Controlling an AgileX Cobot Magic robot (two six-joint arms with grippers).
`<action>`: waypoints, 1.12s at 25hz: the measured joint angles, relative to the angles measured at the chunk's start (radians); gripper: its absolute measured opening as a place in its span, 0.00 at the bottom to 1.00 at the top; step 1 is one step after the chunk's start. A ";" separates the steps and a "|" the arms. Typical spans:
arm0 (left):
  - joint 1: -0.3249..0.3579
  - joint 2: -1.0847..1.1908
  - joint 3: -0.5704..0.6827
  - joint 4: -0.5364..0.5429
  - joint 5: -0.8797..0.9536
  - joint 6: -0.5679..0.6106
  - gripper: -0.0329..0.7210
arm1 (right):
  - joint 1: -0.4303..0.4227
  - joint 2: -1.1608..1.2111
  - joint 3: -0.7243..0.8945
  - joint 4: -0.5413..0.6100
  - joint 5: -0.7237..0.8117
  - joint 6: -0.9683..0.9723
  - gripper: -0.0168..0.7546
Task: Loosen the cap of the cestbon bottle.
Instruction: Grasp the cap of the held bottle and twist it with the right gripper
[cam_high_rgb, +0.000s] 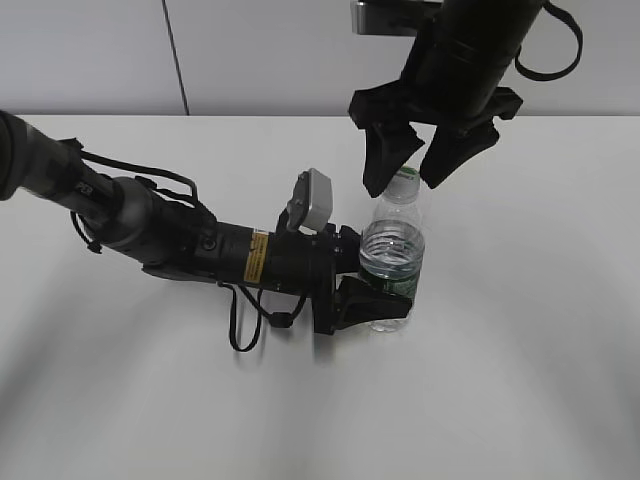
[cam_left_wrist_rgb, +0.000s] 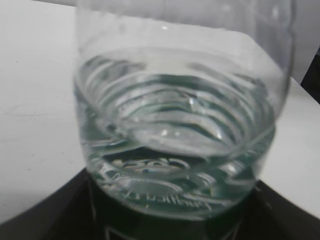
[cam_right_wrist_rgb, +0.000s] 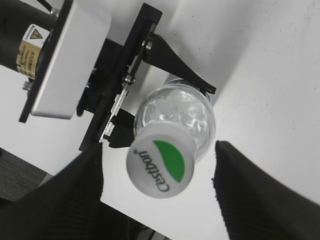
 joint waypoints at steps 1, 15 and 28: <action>0.000 0.000 0.000 0.000 0.001 0.000 0.75 | 0.000 0.000 0.000 0.000 0.000 0.000 0.70; 0.000 0.000 0.000 -0.002 0.006 0.000 0.75 | -0.001 0.000 0.000 -0.005 0.000 -0.092 0.41; -0.001 0.000 0.000 0.007 0.011 0.012 0.75 | -0.001 0.000 -0.003 0.000 0.001 -0.912 0.41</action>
